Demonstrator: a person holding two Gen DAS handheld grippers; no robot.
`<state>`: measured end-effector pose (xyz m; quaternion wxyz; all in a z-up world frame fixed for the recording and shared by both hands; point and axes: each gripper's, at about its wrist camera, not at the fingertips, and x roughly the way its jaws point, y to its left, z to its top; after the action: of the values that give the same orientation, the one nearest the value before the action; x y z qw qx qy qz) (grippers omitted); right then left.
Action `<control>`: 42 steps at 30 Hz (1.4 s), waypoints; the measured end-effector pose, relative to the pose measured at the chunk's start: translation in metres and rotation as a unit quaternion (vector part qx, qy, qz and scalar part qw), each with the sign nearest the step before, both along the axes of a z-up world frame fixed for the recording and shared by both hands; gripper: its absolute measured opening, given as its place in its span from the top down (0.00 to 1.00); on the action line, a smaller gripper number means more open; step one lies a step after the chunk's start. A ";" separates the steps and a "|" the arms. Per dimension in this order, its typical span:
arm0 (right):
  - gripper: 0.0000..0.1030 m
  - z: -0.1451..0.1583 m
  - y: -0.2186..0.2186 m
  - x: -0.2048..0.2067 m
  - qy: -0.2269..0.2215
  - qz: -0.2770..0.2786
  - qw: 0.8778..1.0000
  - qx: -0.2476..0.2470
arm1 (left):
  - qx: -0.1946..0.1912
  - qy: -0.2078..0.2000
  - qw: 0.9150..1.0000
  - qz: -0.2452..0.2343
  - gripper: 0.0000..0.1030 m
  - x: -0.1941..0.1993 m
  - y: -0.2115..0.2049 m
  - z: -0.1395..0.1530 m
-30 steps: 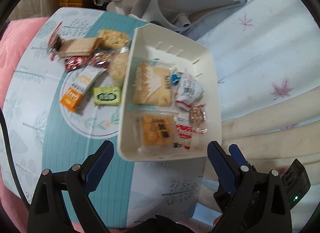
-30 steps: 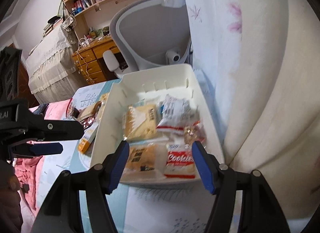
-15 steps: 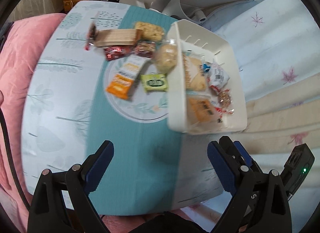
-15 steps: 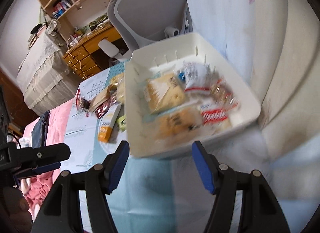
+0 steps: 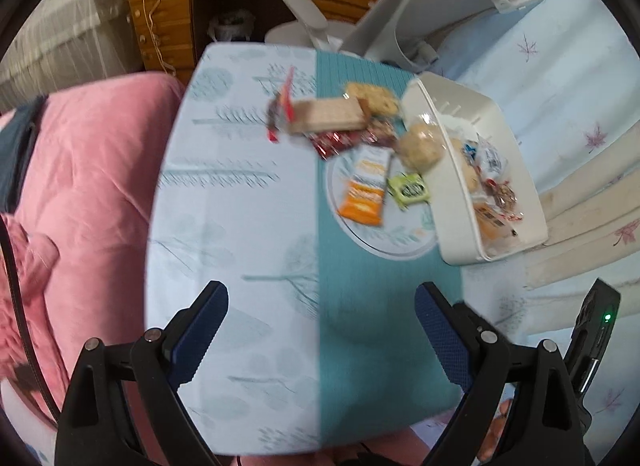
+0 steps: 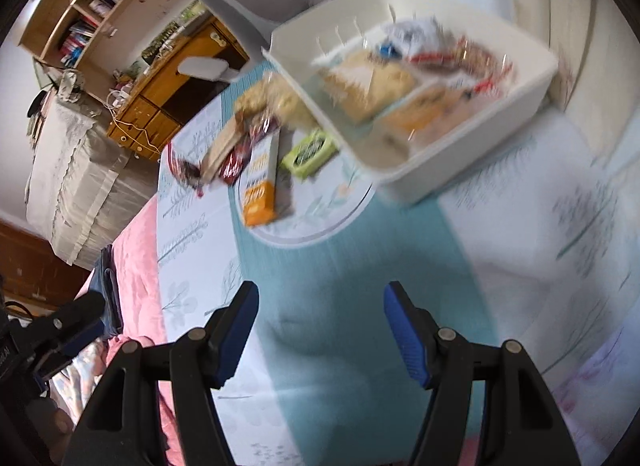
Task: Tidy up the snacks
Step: 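Move both open tools back toward the snack pile, then grasp the red-edged packet with the left tool while the right tool grasps the orange OATS bar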
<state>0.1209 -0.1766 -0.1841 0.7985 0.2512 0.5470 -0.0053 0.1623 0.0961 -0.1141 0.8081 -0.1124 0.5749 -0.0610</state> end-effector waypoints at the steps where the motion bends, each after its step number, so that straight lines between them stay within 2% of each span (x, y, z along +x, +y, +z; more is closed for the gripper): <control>1: 0.37 -0.002 0.004 -0.001 0.005 -0.001 1.000 0.003 | 0.003 -0.010 1.000 -0.003 0.09 0.002 0.008 -0.001; 6: 0.37 -0.018 0.039 0.001 0.034 0.013 0.999 0.012 | 0.021 -0.050 0.998 -0.009 0.09 0.012 0.033 -0.003; 9: 0.37 -0.024 0.057 0.004 0.044 0.032 0.998 0.010 | 0.019 -0.076 0.997 -0.011 0.09 0.019 0.045 -0.003; 12: 0.37 -0.028 0.069 0.010 0.046 0.042 0.998 0.008 | 0.024 -0.102 0.994 -0.016 0.09 0.028 0.054 -0.008; 18: 0.37 -0.040 0.082 0.034 0.036 0.043 0.998 0.005 | 0.026 -0.128 0.991 -0.024 0.09 0.056 0.056 -0.025; 29: 0.37 -0.054 0.083 0.091 -0.037 0.001 0.999 -0.013 | 0.059 -0.114 0.991 -0.048 0.09 0.132 0.033 -0.089; 38: 0.36 -0.082 0.091 0.126 -0.031 0.007 0.999 -0.035 | 0.055 -0.105 0.993 -0.027 0.12 0.175 0.023 -0.127; 42: 0.37 -0.081 0.096 0.133 -0.045 0.015 0.997 -0.057 | 0.058 -0.107 0.992 -0.013 0.12 0.187 0.023 -0.134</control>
<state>0.2538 -0.0805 -0.2652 0.8354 0.1968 0.5130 -0.0135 0.3497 0.1193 -0.2483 0.8694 -0.0507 0.4890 -0.0501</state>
